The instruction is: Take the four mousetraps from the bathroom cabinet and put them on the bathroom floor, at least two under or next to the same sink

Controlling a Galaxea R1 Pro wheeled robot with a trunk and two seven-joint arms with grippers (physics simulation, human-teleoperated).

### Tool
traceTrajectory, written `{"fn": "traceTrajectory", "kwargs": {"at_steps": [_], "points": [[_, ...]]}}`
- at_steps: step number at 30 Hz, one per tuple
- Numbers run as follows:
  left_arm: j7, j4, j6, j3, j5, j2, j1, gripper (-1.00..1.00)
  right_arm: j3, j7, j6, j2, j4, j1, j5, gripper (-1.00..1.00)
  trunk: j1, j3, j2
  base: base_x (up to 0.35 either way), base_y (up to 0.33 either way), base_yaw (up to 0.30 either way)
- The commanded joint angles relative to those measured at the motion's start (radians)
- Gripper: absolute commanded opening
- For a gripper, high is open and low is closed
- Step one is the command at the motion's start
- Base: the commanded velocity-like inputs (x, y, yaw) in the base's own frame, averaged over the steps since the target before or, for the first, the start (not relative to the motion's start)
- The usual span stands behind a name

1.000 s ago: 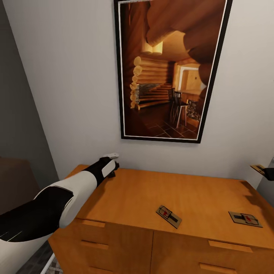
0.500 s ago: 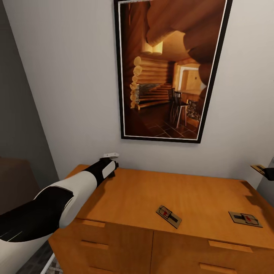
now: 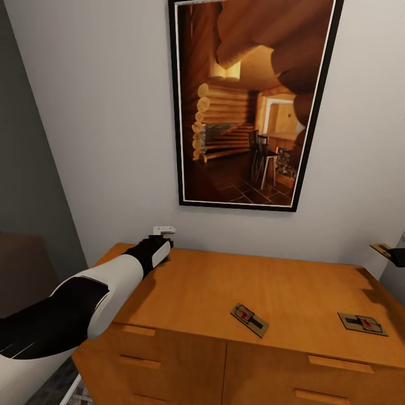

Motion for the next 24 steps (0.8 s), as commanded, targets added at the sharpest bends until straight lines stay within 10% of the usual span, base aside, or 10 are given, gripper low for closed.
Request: {"fn": "traceTrajectory", "kwargs": {"at_steps": [1, 24], "points": [[0.005, -0.002, 0.006, -0.008, 0.005, 0.000, -0.001, 1.00, 0.004, -0.002, 0.004, -0.001, 0.000, -0.002, -0.006, -1.00, 0.000, -0.001, -0.001, 0.000, 0.000, 0.000], [-0.093, -0.005, 0.013, -0.011, -0.001, 0.000, 0.000, 1.00, 0.004, -0.002, 0.004, -0.003, 0.000, -0.002, -0.005, -1.00, 0.000, -0.001, -0.001, 0.000, 0.000, 0.000]]}}
